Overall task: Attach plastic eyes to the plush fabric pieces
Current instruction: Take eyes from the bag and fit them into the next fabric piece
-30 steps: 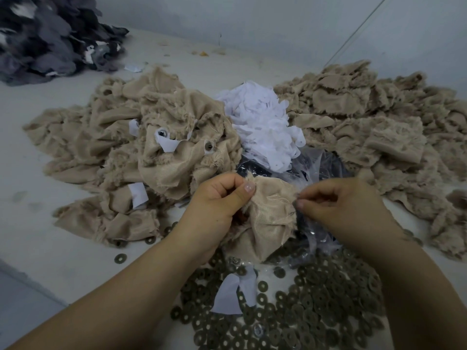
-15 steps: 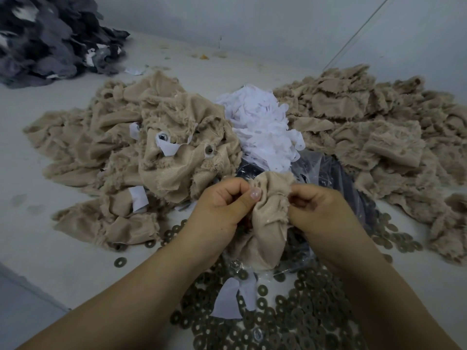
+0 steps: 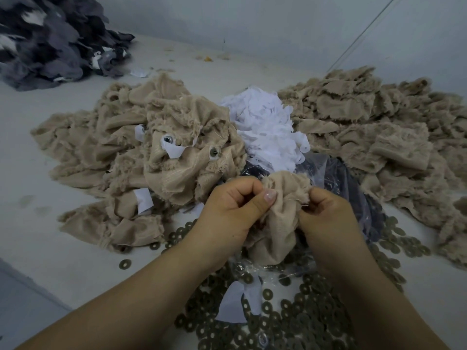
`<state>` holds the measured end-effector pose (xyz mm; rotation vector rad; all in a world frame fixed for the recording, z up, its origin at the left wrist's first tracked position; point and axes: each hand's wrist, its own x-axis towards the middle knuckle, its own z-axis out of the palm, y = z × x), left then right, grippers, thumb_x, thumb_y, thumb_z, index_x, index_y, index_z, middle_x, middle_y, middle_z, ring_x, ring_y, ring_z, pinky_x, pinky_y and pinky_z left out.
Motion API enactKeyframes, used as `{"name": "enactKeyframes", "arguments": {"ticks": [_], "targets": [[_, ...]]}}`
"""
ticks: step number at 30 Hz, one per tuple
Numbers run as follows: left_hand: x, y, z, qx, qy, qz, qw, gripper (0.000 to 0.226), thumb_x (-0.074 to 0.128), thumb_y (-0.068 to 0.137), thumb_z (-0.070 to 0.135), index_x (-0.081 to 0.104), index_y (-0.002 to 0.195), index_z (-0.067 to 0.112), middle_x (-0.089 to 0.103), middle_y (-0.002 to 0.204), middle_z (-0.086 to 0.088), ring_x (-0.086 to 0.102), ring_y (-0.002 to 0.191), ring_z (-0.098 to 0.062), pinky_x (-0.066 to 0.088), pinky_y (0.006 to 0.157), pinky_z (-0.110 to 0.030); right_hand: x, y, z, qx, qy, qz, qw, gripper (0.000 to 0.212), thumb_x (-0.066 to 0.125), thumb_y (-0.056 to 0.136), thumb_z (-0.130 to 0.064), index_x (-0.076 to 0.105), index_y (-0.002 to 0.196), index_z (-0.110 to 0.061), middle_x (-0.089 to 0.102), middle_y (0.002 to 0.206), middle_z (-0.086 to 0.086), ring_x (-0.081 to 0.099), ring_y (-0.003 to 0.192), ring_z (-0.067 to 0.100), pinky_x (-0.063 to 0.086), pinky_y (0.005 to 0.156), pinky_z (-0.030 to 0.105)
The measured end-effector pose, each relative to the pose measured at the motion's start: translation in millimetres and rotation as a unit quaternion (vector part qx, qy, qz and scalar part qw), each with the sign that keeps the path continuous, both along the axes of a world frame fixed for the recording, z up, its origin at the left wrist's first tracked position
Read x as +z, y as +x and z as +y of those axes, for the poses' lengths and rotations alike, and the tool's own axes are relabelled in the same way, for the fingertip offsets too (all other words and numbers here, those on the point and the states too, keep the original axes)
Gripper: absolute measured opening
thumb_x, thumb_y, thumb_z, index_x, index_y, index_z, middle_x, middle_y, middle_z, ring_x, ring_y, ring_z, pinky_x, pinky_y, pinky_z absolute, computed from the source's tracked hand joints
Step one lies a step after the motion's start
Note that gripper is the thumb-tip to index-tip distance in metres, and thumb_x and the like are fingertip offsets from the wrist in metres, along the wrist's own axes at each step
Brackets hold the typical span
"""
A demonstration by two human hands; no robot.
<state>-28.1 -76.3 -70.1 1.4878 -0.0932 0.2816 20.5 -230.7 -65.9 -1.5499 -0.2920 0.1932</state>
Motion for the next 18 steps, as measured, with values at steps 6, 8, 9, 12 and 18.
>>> {"name": "enactKeyframes", "arguments": {"ticks": [6,8,9,12,18], "targets": [[-1.6,1.9,1.5,0.049,0.06,-0.001,0.997,0.025,0.062,0.092,0.016,0.06,0.071,0.004,0.052,0.062,-0.012,0.047,0.059,-0.017,0.043,0.055,-0.028,-2.2,2.5,-0.4,0.052,0.061,0.036,0.996,0.032,0.072,0.081,0.006,0.08,0.092,-0.024,0.078,0.094,0.007,0.076,0.089,0.023,0.06,0.073,0.032],[-2.0,1.9,2.5,0.05,0.069,-0.007,0.996,0.024,0.063,0.092,0.016,0.06,0.071,0.004,0.052,0.062,-0.019,0.047,0.06,-0.019,0.043,0.056,-0.031,-3.0,2.6,-0.3,0.031,0.03,0.001,0.999,0.039,0.07,0.082,0.01,0.08,0.091,-0.027,0.079,0.092,0.004,0.076,0.087,0.02,0.06,0.072,0.031],[-1.7,1.7,2.4,0.051,0.072,-0.009,0.996,0.024,0.063,0.09,0.019,0.06,0.07,0.005,0.052,0.064,-0.022,0.047,0.059,-0.02,0.043,0.056,-0.032,-2.6,2.3,-0.1,0.02,0.026,-0.01,0.999,0.043,0.069,0.083,0.012,0.08,0.09,-0.028,0.079,0.093,0.003,0.075,0.088,0.019,0.061,0.072,0.031],[0.0,1.0,0.7,0.057,0.08,-0.008,0.995,0.025,0.062,0.087,0.025,0.06,0.069,0.006,0.054,0.066,-0.024,0.048,0.059,-0.029,0.046,0.057,-0.041,-3.8,2.3,1.3,-0.018,0.068,0.02,0.997,0.035,0.066,0.087,0.009,0.079,0.087,-0.023,0.078,0.093,0.007,0.074,0.089,0.022,0.063,0.08,0.041],[0.2,5.0,2.5,0.058,0.082,0.004,0.995,0.026,0.062,0.088,0.023,0.06,0.071,0.003,0.051,0.062,-0.019,0.045,0.058,-0.021,0.042,0.056,-0.034,-5.7,4.0,2.7,0.054,0.137,0.138,0.979,0.022,0.067,0.083,-0.001,0.075,0.101,-0.009,0.076,0.105,0.017,0.074,0.099,0.03,0.062,0.083,0.037]]}}
